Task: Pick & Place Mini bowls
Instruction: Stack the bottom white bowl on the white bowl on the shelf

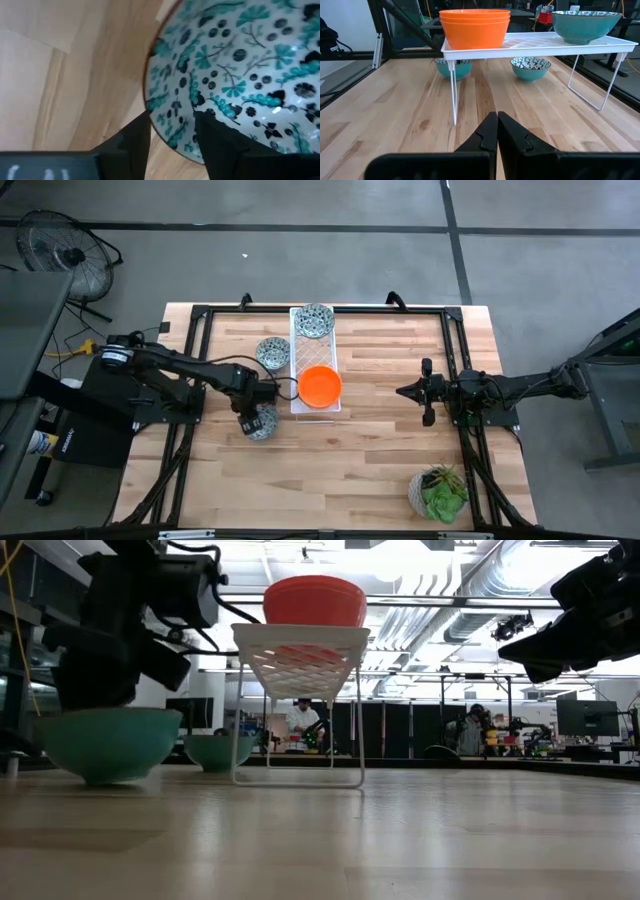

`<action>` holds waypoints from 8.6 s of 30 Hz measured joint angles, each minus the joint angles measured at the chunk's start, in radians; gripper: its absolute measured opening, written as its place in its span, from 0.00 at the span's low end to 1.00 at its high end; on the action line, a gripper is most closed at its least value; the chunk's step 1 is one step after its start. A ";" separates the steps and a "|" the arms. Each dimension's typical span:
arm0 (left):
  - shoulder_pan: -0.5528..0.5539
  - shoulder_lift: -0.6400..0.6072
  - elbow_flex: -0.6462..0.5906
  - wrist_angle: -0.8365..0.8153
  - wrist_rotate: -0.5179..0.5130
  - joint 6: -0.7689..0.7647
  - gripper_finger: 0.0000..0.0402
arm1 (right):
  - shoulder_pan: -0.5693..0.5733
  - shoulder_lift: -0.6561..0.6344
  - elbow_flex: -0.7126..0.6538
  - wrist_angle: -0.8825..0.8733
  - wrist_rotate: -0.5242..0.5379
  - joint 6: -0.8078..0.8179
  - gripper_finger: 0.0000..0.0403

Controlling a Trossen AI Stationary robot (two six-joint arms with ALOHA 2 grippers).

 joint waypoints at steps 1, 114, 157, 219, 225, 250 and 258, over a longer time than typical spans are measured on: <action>0.000 0.003 0.000 0.000 0.006 0.008 0.35 | 0.000 0.000 0.000 -0.002 0.000 0.000 0.00; 0.650 0.420 1.469 -0.548 0.074 0.782 0.01 | 0.000 0.000 0.000 -0.006 0.000 0.000 0.00; 0.766 0.537 1.534 -0.574 0.219 0.776 0.01 | 0.000 0.000 0.000 -0.006 0.000 0.000 0.00; 0.751 0.605 1.533 -0.505 0.190 0.760 0.04 | 0.000 0.000 0.000 -0.006 0.000 0.000 0.00; 0.751 0.605 1.533 -0.506 0.184 0.760 0.04 | 0.000 0.000 0.000 -0.006 0.000 0.000 0.00; 0.726 0.650 1.532 -0.515 0.157 0.804 0.05 | 0.000 0.000 0.000 -0.006 0.000 0.000 0.00; 0.726 0.650 1.532 -0.515 0.144 0.804 0.15 | 0.000 0.000 0.000 -0.006 0.000 0.000 0.00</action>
